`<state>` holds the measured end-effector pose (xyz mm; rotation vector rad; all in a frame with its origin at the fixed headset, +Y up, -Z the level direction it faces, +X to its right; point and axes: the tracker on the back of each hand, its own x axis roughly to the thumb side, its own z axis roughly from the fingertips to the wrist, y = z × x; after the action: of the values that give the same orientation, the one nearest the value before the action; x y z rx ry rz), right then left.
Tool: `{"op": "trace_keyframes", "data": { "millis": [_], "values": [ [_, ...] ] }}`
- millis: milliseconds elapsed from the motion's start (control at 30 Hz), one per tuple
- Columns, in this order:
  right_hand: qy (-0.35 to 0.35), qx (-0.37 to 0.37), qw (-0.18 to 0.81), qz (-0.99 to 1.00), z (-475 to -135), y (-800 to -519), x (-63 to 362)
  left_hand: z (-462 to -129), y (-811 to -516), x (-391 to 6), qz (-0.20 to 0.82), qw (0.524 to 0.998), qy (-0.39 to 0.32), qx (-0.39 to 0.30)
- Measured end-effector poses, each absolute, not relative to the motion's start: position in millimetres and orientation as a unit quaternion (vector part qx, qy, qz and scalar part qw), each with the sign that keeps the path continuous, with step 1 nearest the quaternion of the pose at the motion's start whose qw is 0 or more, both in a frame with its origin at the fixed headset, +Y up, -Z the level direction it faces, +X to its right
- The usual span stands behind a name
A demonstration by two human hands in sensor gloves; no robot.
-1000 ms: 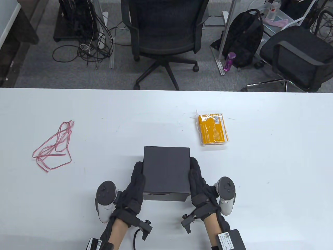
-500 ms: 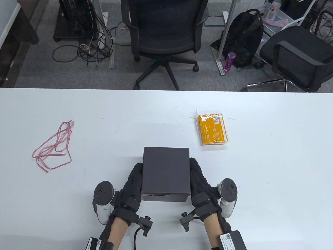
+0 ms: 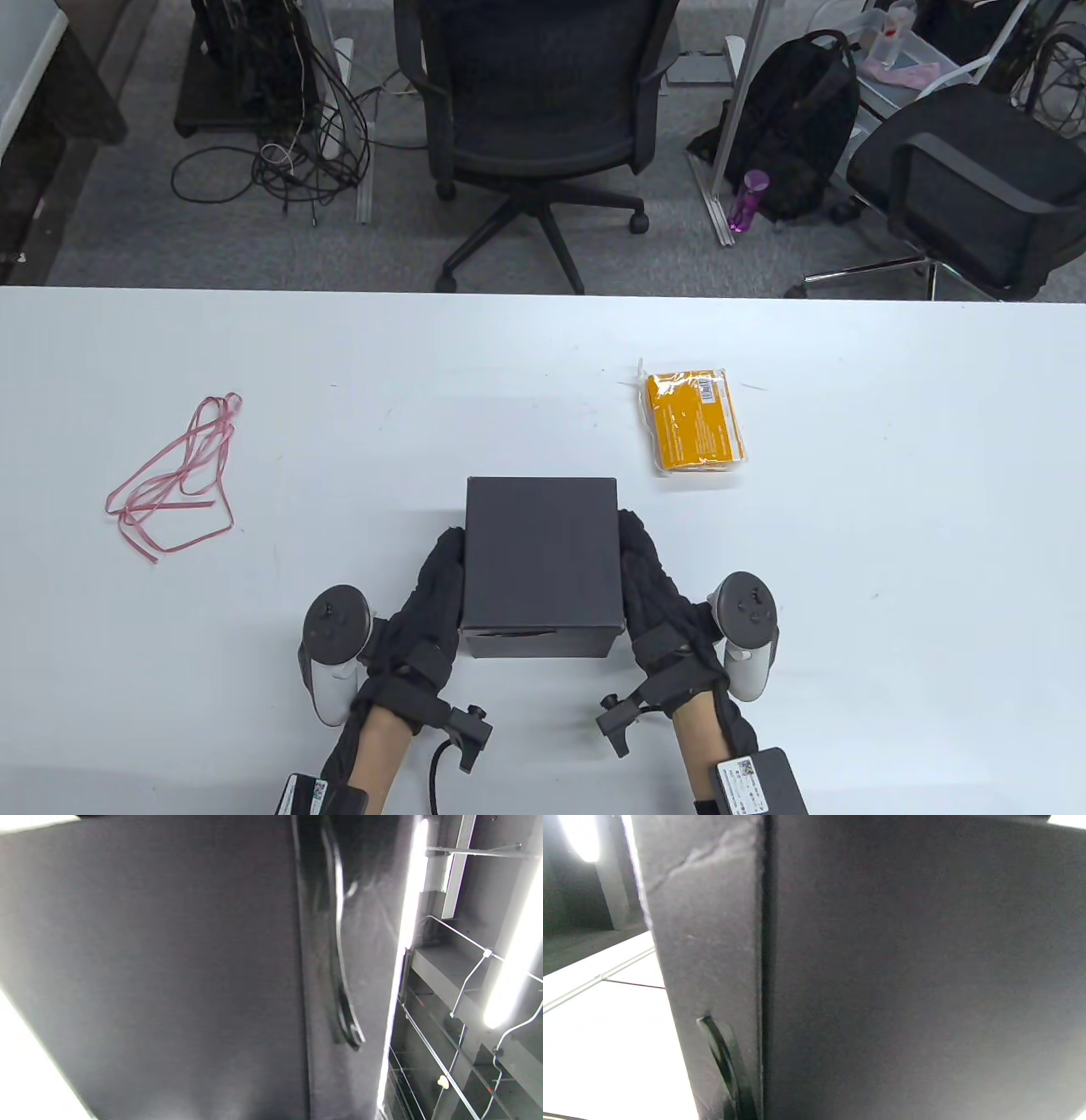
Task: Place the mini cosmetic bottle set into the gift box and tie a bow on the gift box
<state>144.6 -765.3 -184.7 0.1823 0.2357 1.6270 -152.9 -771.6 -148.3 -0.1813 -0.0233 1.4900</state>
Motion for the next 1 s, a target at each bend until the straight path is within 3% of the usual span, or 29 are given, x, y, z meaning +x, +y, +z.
{"op": "trace_keyframes", "data": {
  "millis": [633, 1000],
  "values": [
    [0.111, 0.097, 0.686, 0.712, -185, -755, 142, -148, -762, -154, 0.687, 0.725, -0.008, -0.047],
    [0.064, 0.131, 0.675, 0.723, -184, -728, 144, -147, -732, -153, 0.667, 0.743, -0.054, 0.004]
  ]
}}
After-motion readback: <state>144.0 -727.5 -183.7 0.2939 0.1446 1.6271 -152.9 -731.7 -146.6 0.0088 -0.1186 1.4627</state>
